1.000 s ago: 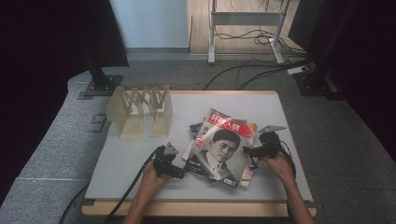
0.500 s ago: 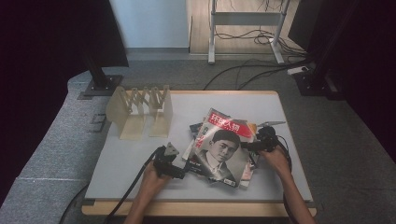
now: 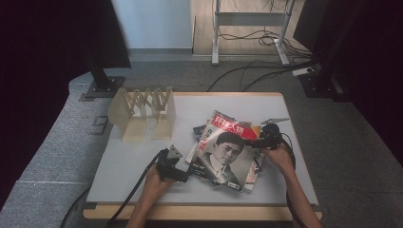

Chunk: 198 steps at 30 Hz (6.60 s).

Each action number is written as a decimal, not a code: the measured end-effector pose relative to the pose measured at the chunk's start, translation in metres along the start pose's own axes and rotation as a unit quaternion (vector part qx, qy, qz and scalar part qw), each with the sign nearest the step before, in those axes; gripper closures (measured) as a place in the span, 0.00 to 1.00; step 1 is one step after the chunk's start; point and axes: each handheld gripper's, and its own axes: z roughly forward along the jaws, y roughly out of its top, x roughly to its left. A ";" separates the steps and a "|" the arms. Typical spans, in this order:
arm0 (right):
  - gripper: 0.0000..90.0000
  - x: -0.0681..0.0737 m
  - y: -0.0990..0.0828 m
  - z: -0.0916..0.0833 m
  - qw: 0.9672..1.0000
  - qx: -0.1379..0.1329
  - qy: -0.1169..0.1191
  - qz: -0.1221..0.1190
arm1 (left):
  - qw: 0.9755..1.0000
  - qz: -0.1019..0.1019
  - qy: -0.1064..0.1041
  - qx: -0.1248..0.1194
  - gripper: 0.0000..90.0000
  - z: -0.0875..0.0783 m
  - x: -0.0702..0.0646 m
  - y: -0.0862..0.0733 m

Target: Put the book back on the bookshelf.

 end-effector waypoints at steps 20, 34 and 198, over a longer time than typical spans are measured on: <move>0.88 0.005 0.022 -0.017 0.997 -0.017 -0.068 -0.030 | 1.000 -0.010 -0.014 0.004 0.00 0.001 0.003 0.000; 0.95 0.027 0.040 -0.038 0.994 -0.053 -0.056 -0.073 | 0.998 -0.014 -0.056 0.006 0.00 0.000 0.009 0.000; 0.96 0.121 0.083 -0.119 0.958 -0.201 -0.002 -0.206 | 0.972 0.000 -0.204 -0.113 0.82 -0.008 0.005 0.078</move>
